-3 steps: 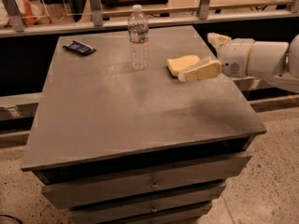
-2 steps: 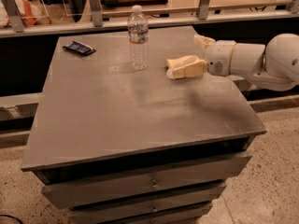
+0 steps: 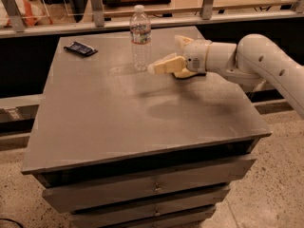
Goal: Knock water bottle over
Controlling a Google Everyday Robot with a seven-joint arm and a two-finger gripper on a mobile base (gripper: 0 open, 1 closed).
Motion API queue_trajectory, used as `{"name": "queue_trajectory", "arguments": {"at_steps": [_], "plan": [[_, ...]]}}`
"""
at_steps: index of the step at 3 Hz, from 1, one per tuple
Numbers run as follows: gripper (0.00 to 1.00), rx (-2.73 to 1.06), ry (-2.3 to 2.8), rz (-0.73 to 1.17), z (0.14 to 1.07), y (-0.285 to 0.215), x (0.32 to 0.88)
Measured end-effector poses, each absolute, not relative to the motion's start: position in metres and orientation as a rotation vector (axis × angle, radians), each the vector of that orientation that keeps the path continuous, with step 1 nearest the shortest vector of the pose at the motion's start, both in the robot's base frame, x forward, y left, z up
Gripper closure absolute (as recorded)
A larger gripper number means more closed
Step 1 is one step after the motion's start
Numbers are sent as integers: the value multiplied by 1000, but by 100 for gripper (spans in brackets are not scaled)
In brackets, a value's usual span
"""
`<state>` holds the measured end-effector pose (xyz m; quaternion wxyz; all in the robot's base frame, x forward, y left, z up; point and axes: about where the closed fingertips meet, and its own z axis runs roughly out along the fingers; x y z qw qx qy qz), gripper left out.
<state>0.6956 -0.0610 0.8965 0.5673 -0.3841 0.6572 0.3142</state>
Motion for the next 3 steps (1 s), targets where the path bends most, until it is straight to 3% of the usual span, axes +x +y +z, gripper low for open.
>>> {"name": "queue_trajectory", "arguments": {"at_steps": [3], "plan": [[0,-960,1446,853,907,7,726]]}}
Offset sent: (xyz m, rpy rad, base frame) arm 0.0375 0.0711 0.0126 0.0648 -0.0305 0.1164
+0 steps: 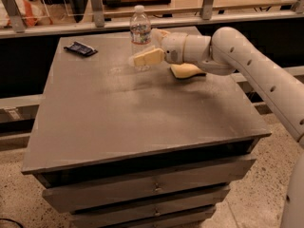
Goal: Knock water bottle over
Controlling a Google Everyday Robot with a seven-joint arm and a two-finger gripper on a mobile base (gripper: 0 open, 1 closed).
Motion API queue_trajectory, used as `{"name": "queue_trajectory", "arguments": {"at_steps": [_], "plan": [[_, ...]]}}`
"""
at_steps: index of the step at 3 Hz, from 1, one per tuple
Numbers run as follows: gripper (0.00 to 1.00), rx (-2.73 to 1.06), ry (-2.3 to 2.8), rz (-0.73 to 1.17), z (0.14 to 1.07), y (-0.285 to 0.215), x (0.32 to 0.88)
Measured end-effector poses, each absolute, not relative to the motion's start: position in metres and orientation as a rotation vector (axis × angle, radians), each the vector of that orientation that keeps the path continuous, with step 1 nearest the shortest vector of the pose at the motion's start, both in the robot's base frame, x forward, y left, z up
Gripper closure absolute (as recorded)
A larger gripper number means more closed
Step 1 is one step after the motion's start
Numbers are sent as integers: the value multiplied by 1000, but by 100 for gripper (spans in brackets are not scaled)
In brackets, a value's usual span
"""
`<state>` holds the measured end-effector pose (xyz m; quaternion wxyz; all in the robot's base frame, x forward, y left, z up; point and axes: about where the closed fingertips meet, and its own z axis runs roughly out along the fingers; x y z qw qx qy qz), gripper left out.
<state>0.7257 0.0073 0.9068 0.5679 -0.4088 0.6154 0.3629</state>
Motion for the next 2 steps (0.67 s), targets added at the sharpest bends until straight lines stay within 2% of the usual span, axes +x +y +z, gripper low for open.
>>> {"name": "queue_trajectory", "arguments": {"at_steps": [1,2], "plan": [[18,-984,1416,887,908,20,731],[41,-1001,1399,905,910,27,734]]}}
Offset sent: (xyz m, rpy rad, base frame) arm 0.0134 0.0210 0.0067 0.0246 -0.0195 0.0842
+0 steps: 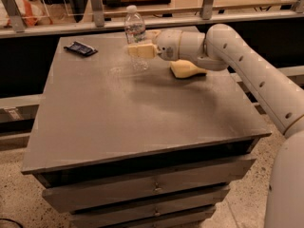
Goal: Knock water bottle over
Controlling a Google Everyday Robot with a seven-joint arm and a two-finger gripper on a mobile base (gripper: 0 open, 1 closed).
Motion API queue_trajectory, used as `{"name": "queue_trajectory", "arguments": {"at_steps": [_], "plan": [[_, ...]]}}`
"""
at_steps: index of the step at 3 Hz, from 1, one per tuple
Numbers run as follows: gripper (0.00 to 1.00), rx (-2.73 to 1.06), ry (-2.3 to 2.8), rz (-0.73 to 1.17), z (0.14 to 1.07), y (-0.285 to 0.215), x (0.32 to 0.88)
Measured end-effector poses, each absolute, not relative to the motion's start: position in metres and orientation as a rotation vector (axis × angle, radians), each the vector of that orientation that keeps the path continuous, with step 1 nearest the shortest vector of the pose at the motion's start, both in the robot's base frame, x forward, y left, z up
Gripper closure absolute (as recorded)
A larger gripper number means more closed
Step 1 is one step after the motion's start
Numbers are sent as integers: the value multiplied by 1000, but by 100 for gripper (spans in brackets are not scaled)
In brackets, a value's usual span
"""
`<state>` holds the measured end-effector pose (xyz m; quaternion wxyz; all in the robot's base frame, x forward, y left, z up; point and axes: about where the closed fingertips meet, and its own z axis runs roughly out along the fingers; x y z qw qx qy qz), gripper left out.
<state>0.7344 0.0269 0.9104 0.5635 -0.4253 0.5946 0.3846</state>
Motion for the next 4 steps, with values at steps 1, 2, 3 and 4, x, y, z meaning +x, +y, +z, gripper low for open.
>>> {"name": "queue_trajectory", "arguments": {"at_steps": [1,2,3,4], "plan": [[65,-1010,1391,902,914,28,733],[88,-1103,1400,862,927,27,722],[100,-1301,1497,751,941,28,696],[100,-1482,1640,618,953,23,672]]}}
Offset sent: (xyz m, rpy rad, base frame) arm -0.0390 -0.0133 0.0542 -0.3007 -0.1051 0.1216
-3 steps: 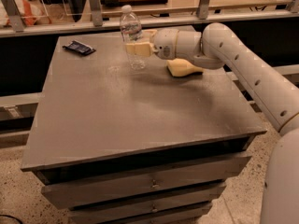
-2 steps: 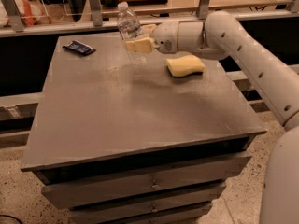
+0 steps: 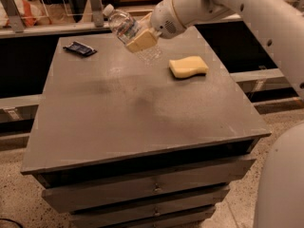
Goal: Knock water bottle over
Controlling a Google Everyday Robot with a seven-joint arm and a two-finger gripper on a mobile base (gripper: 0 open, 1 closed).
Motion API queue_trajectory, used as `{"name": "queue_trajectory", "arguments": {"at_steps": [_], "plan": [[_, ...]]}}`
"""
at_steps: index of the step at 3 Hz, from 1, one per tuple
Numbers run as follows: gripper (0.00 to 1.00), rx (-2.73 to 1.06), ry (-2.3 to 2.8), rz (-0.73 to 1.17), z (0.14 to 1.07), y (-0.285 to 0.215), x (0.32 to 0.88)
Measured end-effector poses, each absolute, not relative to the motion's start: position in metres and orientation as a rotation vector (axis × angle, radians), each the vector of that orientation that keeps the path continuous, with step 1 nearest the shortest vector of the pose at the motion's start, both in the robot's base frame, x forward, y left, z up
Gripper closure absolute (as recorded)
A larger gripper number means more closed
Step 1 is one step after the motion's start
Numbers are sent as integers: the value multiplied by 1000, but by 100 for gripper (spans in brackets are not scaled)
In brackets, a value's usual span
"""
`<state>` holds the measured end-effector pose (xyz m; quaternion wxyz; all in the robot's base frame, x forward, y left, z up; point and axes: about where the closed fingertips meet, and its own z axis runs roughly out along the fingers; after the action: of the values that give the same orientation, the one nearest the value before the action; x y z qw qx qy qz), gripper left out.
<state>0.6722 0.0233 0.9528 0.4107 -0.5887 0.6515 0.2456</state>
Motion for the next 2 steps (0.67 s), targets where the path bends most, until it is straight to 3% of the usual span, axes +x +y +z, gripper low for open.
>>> {"name": "queue_trajectory", "arguments": {"at_steps": [2], "plan": [[100,-1802,1886,300,936,13,643]]}}
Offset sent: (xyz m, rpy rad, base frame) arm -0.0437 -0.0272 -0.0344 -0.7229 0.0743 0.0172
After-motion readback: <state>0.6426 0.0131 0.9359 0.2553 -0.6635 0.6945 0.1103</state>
